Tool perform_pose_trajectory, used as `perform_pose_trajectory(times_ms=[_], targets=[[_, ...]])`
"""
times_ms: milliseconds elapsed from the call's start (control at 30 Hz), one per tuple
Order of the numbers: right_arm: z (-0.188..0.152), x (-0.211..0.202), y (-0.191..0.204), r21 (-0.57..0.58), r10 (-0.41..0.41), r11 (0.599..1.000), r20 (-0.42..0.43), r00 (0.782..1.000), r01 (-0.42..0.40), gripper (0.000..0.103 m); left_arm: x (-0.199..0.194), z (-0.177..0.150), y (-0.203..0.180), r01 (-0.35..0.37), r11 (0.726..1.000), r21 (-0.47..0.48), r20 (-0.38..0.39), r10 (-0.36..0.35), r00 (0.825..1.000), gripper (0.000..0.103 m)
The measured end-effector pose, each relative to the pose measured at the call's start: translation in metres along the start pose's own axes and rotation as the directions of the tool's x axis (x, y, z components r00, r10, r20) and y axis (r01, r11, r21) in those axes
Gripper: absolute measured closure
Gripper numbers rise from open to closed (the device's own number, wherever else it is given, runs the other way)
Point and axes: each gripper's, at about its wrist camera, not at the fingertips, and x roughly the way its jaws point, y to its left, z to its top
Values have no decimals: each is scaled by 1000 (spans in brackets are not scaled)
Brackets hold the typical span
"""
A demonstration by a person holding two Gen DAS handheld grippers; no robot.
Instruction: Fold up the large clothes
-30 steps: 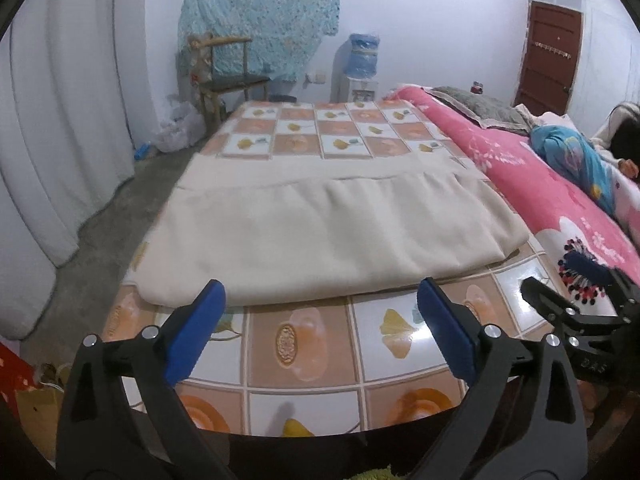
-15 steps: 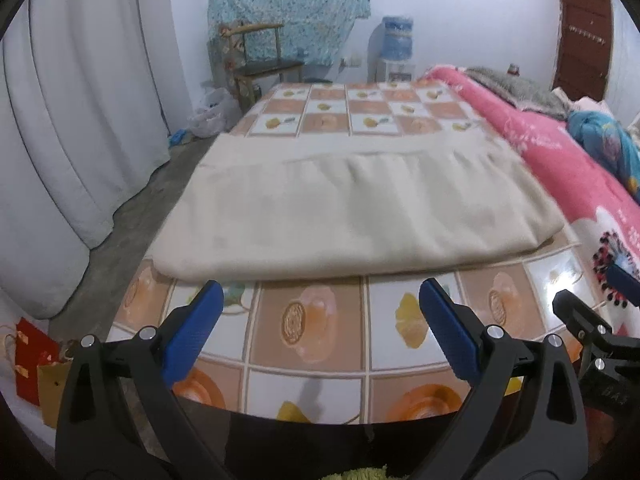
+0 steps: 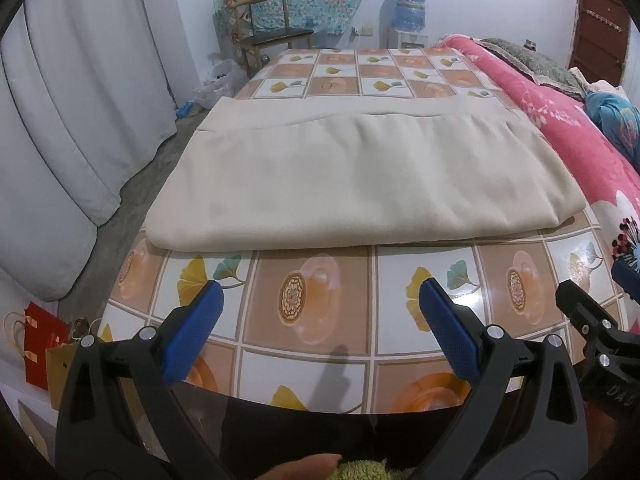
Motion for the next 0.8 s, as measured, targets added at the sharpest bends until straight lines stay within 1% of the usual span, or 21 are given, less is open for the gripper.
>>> perform_pose_trajectory(times_ms=[233,800], targets=[[-1,6,6,-19,1,1000,-23,1000,-2,7,1,0,0,7,1000,8,-7,-7,1000,8],[0,8,7,-22,-2,1000,-25,1000,2,7,1,1,-1,10,1000,6,-3,-10,1000,8]])
